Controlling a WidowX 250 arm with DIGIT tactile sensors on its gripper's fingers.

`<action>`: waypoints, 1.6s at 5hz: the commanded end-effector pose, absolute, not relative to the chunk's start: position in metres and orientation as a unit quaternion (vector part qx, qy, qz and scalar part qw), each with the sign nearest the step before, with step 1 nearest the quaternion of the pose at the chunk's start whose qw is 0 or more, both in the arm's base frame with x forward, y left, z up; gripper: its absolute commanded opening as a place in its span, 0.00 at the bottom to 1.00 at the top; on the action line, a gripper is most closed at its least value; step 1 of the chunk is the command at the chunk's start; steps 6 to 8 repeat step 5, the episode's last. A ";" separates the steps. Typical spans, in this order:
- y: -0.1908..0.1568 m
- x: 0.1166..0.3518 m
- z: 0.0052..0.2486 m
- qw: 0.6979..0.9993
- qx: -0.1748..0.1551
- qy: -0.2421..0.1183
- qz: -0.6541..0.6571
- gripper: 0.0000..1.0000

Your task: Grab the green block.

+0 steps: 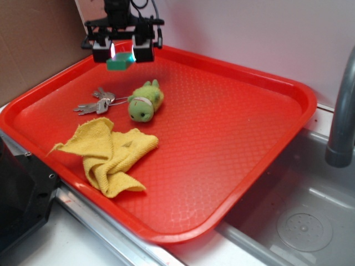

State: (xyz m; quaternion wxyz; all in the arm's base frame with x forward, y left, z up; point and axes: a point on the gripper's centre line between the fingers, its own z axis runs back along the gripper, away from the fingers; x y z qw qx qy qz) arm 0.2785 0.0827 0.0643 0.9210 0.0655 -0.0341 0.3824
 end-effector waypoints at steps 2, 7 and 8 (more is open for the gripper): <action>0.026 0.202 0.161 0.978 0.020 -0.061 0.197 0.00; 0.008 0.179 0.157 0.982 0.045 -0.043 0.178 0.00; 0.008 0.179 0.157 0.982 0.045 -0.043 0.178 0.00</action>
